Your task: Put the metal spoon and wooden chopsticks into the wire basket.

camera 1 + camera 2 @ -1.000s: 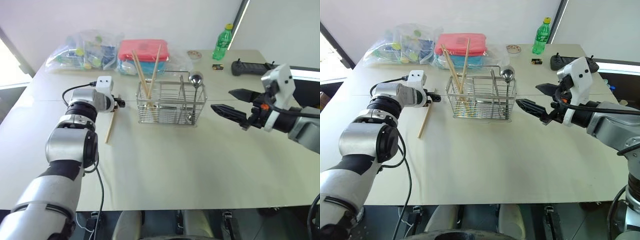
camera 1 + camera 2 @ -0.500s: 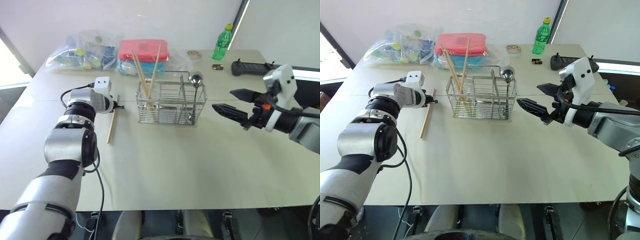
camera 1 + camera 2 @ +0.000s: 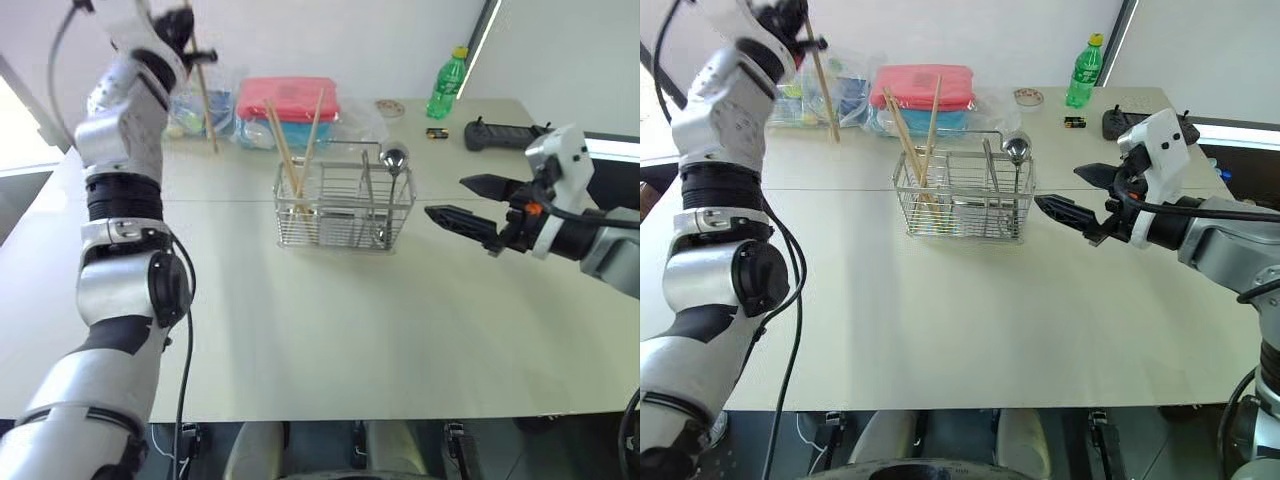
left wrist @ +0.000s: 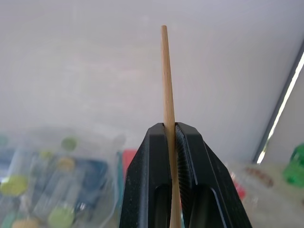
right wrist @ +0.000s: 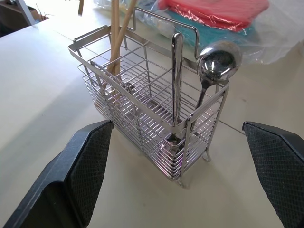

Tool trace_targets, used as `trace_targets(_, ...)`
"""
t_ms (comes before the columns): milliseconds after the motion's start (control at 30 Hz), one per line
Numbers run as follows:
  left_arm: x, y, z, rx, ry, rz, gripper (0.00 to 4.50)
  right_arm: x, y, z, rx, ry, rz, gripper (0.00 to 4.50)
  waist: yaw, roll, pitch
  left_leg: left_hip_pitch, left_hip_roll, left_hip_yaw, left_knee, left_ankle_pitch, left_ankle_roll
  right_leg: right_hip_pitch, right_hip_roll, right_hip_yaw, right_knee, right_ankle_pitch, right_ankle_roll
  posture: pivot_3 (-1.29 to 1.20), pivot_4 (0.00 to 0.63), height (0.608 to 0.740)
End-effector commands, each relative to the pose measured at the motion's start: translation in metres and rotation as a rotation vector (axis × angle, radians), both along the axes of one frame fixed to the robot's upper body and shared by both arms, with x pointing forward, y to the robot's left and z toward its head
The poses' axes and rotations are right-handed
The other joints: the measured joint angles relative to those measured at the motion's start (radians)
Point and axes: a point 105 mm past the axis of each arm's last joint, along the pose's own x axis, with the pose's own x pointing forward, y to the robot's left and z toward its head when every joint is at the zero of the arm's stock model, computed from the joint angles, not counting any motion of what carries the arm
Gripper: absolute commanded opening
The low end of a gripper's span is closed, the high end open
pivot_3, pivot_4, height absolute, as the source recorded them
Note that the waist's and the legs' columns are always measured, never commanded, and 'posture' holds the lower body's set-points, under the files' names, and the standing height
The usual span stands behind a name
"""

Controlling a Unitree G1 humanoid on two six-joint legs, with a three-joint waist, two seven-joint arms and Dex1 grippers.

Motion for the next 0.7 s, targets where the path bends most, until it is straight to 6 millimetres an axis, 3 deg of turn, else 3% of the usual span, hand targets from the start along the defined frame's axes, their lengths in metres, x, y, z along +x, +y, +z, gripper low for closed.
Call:
trace_targets(33,-0.051,-0.036,0.065,0.015,-0.298,-0.184,0.02,0.0,-0.001,0.012,-0.009,-0.057,-0.002,4.5,0.0,0.0,0.0,0.0,0.0,0.0,0.0,0.0,0.0,0.0,0.0,0.0,0.0,0.0,0.0,0.0,0.15,0.708)
trace_targets(133,-0.073,-0.066,0.066,0.012,-0.338,-0.343,0.02,0.0,-0.001,0.012,-0.012,-0.056,-0.001,4.5,-0.001,0.0,0.0,0.0,0.0,0.0,0.001,0.0,0.0,0.001,0.0,0.0,-0.001,0.001,0.001,0.0,0.15,0.708)
trace_targets(267,-0.075,-0.098,0.028,0.064,-0.276,-0.406,0.02,-0.002,-0.001,0.016,-0.011,-0.062,-0.002,4.5,-0.001,0.004,-0.002,0.003,0.0,0.0,0.001,0.0,0.0,0.004,0.0,0.001,-0.001,0.001,0.001,0.0,0.15,0.708)
trace_targets(433,-0.066,-0.114,-0.01,0.106,-0.194,-0.411,0.02,-0.005,-0.003,0.017,-0.006,-0.065,-0.012,4.5,-0.005,0.004,-0.002,0.006,0.0,0.0,0.001,0.0,0.0,0.005,0.002,0.001,0.0,0.001,0.0,0.0,0.15,0.708)
trace_targets(667,-0.055,-0.123,-0.032,0.146,-0.148,-0.414,0.02,-0.007,-0.006,0.017,0.004,-0.065,-0.031,4.5,0.0,0.004,-0.002,0.004,0.0,0.0,0.0,0.0,0.001,0.005,0.002,0.001,-0.002,0.001,-0.001,0.0,0.15,0.708)
trace_targets(700,-0.054,-0.124,-0.036,0.146,-0.138,-0.42,0.38,-0.007,-0.007,0.017,0.005,-0.065,-0.035,4.5,0.001,0.004,-0.002,0.004,0.0,0.0,0.001,0.0,0.001,0.005,0.002,0.001,-0.003,0.001,-0.001,0.0,0.15,0.708)
